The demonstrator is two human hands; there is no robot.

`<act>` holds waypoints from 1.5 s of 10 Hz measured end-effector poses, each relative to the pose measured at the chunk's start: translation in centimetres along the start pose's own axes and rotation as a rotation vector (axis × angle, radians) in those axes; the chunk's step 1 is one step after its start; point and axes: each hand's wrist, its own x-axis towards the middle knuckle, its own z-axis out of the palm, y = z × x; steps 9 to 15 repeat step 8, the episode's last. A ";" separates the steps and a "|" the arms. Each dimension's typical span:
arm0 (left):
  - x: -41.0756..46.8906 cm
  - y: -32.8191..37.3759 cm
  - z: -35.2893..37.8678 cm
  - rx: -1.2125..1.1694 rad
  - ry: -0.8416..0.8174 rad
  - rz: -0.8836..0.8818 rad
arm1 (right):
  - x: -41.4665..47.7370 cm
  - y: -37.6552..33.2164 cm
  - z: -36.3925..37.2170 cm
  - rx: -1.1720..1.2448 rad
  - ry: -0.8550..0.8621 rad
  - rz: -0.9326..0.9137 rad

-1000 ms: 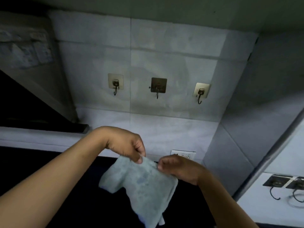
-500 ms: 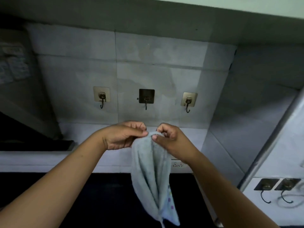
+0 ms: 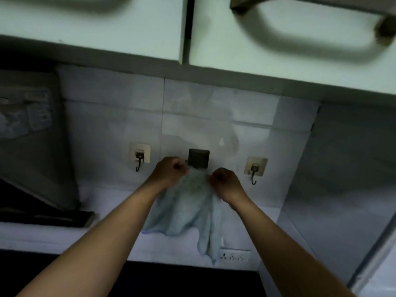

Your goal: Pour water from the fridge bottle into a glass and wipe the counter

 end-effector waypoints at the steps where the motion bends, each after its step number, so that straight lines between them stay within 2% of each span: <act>1: 1.7 0.1 1.8 0.033 0.216 0.012 | 3.1 -0.8 1.0 -0.034 0.129 -0.040; 2: 2.6 -0.3 3.5 0.043 0.207 -0.017 | 4.5 -0.7 2.3 -0.164 0.144 -0.001; 3: 2.4 -1.8 5.0 0.126 0.052 -0.069 | 4.2 0.3 3.8 -0.343 0.089 0.078; 4: 1.7 -3.3 6.1 0.123 0.032 -0.132 | 3.4 1.0 4.8 -0.365 0.039 0.162; 5: 1.1 -3.3 6.6 0.146 -0.037 -0.117 | 3.1 1.1 5.3 -0.365 -0.023 0.203; 6: 0.1 -2.5 5.2 0.135 -0.037 -0.078 | 2.2 1.0 5.0 -0.402 -0.062 0.210; 7: -1.3 -2.5 4.1 0.149 0.010 -0.037 | 0.0 1.2 4.5 -0.445 0.015 0.157; 8: -3.2 -1.8 2.2 0.287 -0.015 -0.027 | -3.1 0.4 3.6 -0.556 0.090 0.024; 15: -3.2 -1.8 2.2 0.287 -0.015 -0.027 | -3.1 0.4 3.6 -0.556 0.090 0.024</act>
